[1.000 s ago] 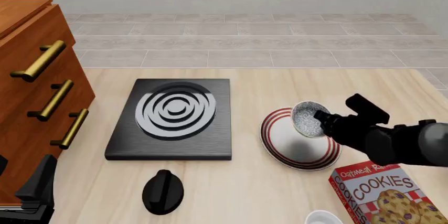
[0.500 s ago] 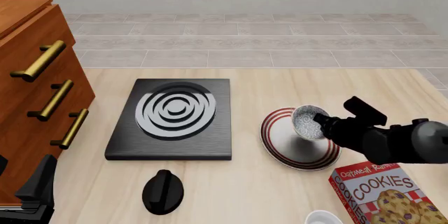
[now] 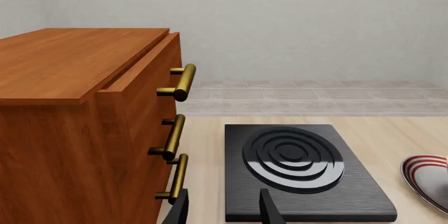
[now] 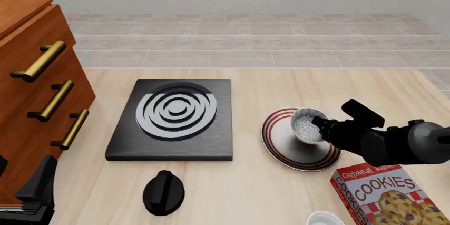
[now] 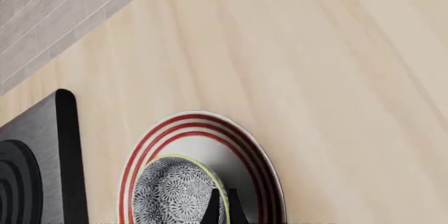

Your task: Pick the akita bowl on the cookies box and place it on the plate.

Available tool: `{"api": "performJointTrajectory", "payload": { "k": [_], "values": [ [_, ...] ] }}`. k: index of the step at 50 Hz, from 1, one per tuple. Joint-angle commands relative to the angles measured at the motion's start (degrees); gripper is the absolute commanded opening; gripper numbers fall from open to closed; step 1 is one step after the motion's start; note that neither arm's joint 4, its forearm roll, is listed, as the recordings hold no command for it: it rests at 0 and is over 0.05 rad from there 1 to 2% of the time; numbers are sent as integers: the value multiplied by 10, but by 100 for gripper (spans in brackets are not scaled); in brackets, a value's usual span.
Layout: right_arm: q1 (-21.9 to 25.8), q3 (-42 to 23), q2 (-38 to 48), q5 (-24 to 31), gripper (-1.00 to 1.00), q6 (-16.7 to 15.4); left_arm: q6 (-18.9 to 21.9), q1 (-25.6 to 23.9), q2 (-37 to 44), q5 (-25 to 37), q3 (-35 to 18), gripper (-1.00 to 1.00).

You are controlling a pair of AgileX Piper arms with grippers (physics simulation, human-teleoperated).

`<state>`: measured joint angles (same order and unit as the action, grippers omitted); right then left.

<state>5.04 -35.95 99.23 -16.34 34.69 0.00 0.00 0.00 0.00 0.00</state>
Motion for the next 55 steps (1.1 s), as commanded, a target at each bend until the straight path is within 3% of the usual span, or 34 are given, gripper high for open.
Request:
{"api": "performJointTrajectory", "payload": {
  "k": [1, 11, 12, 40, 49, 52, 55],
  "values": [
    [6, 3, -3, -7, -100, 8, 0, 0, 0, 0, 0, 100],
    [5, 2, 1, -9, -100, 9, 0, 0, 0, 0, 0, 100],
    [1, 0, 4, -8, 100, 9, 0, 0, 0, 0, 0, 100],
    [0, 6, -37, 11, 100, 13, 0, 0, 0, 0, 0, 100],
    [11, 19, -143, 67, 100, 3, 0, 0, 0, 0, 0, 100],
    [13, 15, -198, 105, 100, -18, 0, 0, 0, 0, 0, 100],
    [19, 19, -247, 136, 100, -14, 0, 0, 0, 0, 0, 100]
  ]
}}
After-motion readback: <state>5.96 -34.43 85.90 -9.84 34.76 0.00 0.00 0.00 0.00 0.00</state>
